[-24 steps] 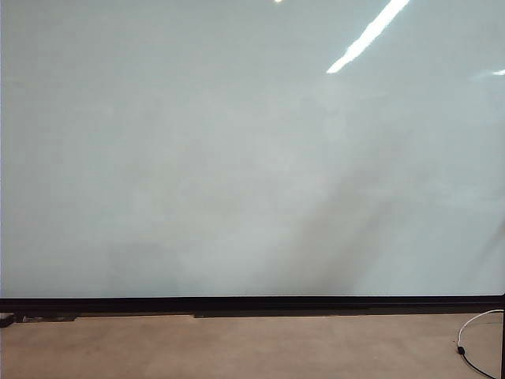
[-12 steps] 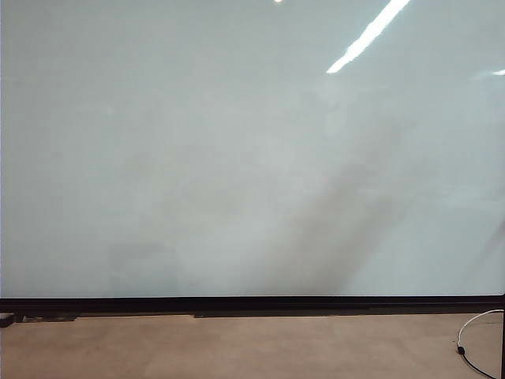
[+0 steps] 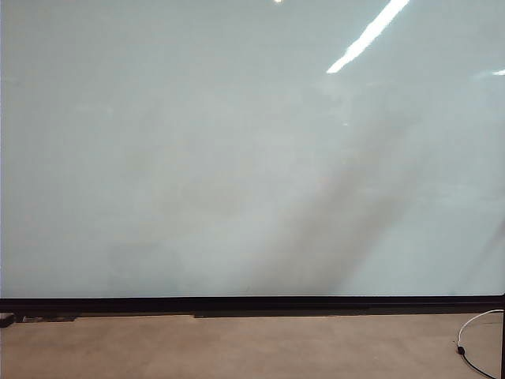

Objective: Pick up the pen on the shelf to the right of the whiteboard and draw a rectangle.

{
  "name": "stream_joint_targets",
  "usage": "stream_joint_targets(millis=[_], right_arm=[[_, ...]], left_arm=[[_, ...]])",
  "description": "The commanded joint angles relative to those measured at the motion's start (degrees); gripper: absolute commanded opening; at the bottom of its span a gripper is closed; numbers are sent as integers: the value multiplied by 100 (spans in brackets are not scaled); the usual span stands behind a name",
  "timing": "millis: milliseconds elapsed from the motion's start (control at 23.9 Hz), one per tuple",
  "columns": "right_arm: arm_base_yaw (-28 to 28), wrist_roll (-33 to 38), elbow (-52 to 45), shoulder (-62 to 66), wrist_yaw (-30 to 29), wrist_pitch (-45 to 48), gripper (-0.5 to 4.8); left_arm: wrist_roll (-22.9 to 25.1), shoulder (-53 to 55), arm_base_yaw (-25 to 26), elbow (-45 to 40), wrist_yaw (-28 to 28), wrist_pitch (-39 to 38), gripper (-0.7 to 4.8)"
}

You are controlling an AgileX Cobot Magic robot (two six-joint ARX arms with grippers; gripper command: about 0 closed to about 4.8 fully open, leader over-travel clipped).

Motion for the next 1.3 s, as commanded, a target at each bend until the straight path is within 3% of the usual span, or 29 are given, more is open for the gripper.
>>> stream_joint_targets(millis=[42, 251, 461, 1006, 1299], right_arm=[[-2, -7, 33, 278, -35, 494, -5], [-74, -7, 31, 721, -188, 883, -6], [-599, 79, 31, 1139, -780, 1355, -5], [-1624, 192, 33, 1215, -1606, 1423, -5], [-1788, 216, 33, 1508, -1775, 1700, 4]], left_arm=[[24, 2, 0, 15, 0, 35, -4], [24, 2, -2, 17, 0, 33, -4], [24, 2, 0, 15, 0, 35, -5], [24, 2, 0, 15, 0, 35, -4], [24, 2, 0, 17, 0, 35, -4]])
